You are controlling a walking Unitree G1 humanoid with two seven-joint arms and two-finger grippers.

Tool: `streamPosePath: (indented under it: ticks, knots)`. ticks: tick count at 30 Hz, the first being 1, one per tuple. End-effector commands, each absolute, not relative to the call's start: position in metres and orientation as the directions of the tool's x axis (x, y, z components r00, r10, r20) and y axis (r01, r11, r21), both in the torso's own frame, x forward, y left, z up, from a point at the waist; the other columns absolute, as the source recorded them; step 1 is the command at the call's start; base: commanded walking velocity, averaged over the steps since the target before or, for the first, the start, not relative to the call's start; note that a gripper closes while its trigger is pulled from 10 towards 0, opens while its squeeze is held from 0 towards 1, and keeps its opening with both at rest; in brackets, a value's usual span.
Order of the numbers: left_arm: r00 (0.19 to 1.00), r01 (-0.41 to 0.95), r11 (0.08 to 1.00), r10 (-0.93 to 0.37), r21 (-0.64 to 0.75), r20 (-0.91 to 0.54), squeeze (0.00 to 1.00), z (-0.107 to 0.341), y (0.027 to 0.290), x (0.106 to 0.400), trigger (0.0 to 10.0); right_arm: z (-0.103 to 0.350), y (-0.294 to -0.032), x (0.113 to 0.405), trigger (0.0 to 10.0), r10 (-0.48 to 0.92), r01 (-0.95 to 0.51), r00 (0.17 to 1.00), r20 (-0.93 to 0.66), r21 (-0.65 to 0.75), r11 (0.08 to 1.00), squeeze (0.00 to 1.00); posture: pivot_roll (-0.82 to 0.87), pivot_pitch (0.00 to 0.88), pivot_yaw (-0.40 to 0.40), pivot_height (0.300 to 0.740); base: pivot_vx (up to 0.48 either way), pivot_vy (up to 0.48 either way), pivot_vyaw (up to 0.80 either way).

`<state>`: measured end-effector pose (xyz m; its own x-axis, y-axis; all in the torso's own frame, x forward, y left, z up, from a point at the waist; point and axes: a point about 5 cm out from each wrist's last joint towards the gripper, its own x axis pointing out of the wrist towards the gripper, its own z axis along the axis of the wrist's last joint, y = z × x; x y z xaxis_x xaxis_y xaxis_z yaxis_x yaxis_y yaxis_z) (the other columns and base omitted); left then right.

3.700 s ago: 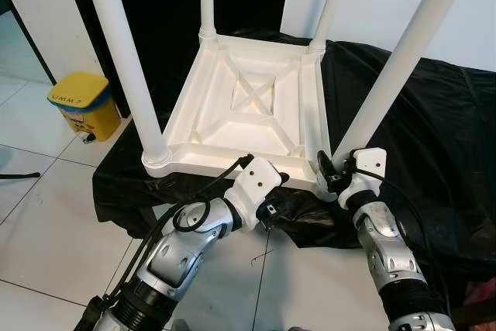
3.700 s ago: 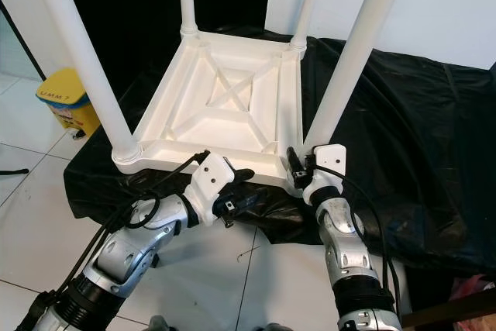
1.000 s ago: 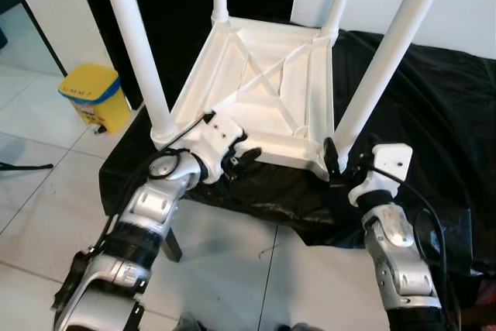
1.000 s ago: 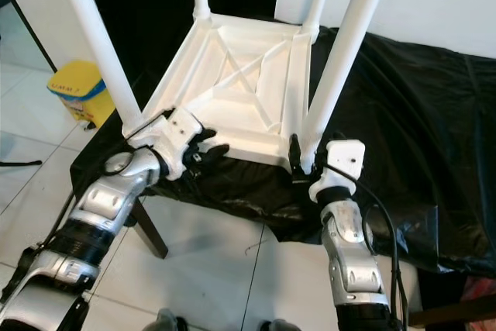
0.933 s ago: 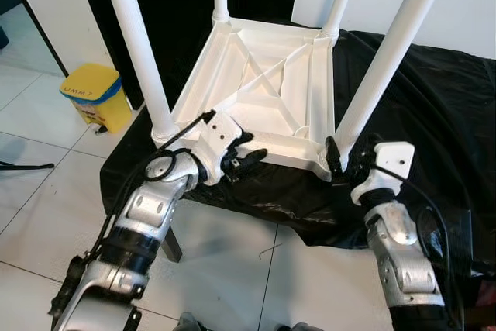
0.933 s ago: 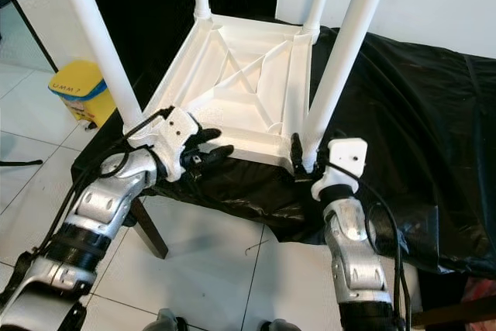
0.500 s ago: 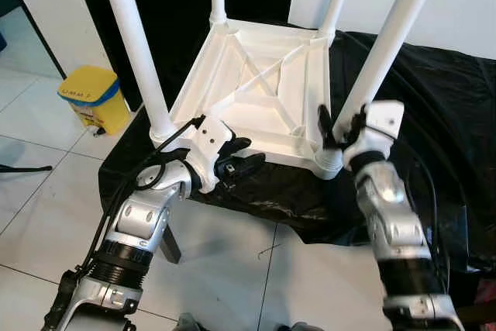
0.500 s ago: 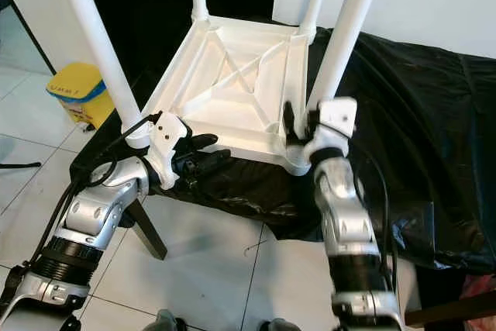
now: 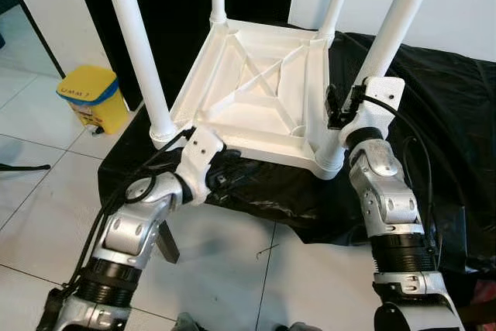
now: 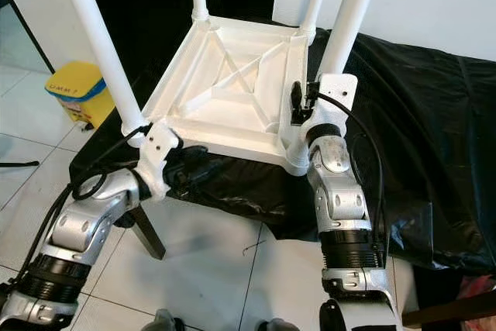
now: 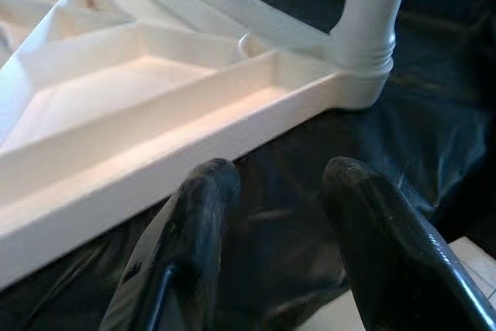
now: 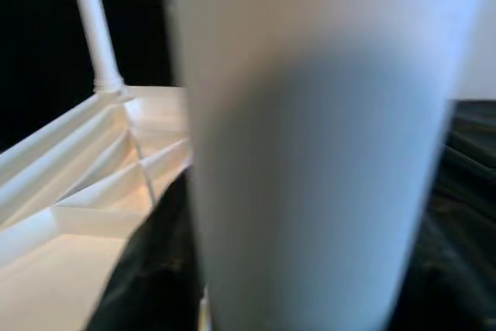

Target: Building children table

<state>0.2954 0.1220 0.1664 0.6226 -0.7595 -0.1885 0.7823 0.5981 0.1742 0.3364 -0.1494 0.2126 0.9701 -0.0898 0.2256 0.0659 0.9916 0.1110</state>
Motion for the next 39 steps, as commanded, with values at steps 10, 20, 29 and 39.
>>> streamPosePath:
  ticks: [10, 20, 29, 39]
  knots:
    - [0.691, 0.715, 0.683, -0.658, 0.150, -0.299, 0.00, 0.150, 0.145, 0.298, 10.0, 0.212, -0.157, 0.329, 10.0, -0.188, 0.097, 0.974, 0.130, 0.509, 0.855, 0.00, 0.04, 0.080, -0.079, 0.740, 0.000, 0.000, 0.00]
    - [0.720, 0.646, 0.746, -0.526, 0.162, -0.452, 0.00, 0.120, 0.161, 0.307, 10.0, 0.212, -0.176, 0.323, 10.0, -0.230, 0.063, 0.968, 0.105, 0.781, 0.622, 0.00, 0.02, 0.096, -0.066, 0.740, 0.000, 0.000, 0.00]
    - [0.783, 0.551, 0.807, -0.414, 0.210, -0.464, 0.00, 0.113, 0.169, 0.326, 10.0, 0.201, -0.186, 0.307, 10.0, -0.214, 0.001, 0.971, 0.102, 0.901, 0.433, 0.00, 0.02, 0.113, -0.058, 0.740, 0.000, 0.000, 0.00]
    - [0.930, 0.268, 0.925, -0.176, 0.269, -0.323, 0.00, 0.163, 0.173, 0.398, 10.0, 0.170, -0.201, 0.287, 10.0, -0.226, -0.015, 0.971, 0.079, 0.962, 0.271, 0.00, -0.01, 0.135, -0.042, 0.740, 0.000, 0.000, 0.00]
